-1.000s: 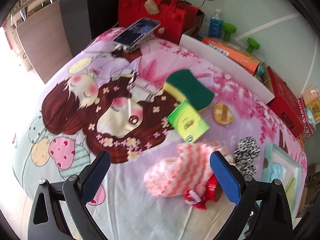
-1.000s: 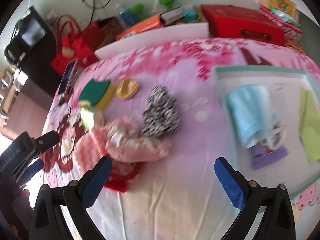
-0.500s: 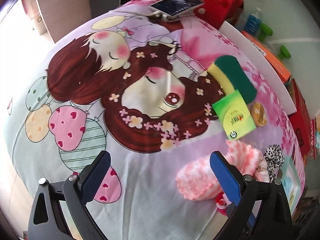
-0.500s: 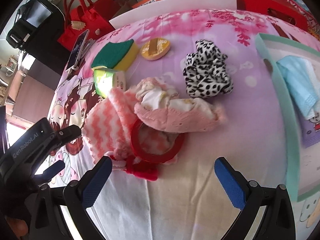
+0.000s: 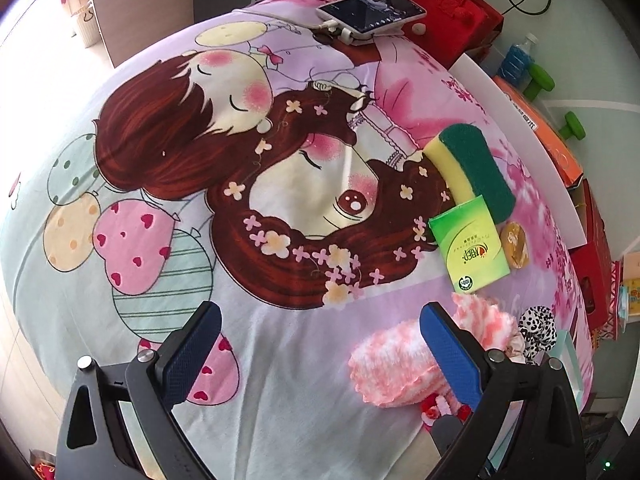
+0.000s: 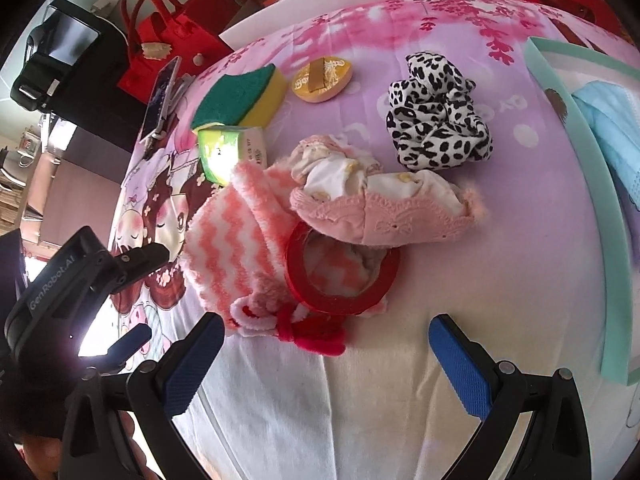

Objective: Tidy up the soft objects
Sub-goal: 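Grasp the pink fuzzy knit with the left gripper while the right gripper grasps the red fuzzy hair tie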

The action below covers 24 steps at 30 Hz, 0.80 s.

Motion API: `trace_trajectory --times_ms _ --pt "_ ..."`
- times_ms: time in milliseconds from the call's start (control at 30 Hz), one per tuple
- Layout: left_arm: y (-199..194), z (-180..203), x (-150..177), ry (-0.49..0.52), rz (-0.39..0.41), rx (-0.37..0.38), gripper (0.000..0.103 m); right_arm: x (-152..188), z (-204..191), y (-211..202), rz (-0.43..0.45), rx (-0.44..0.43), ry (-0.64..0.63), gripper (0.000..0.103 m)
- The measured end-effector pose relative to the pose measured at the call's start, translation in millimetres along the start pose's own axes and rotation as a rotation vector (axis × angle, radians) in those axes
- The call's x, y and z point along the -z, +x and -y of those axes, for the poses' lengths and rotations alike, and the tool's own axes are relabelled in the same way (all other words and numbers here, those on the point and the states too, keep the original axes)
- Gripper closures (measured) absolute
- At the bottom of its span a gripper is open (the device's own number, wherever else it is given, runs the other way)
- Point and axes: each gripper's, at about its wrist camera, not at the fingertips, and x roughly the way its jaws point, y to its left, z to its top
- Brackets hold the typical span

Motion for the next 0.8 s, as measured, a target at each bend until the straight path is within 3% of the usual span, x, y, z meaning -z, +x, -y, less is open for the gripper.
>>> trace_trajectory --times_ms 233,800 --pt "1 -9 -1 -0.055 0.008 -0.025 0.004 -3 -9 10 0.007 0.013 -0.008 0.001" --pt "3 6 0 -0.02 -0.045 0.055 0.004 -1 -9 5 0.004 0.003 -0.024 0.028"
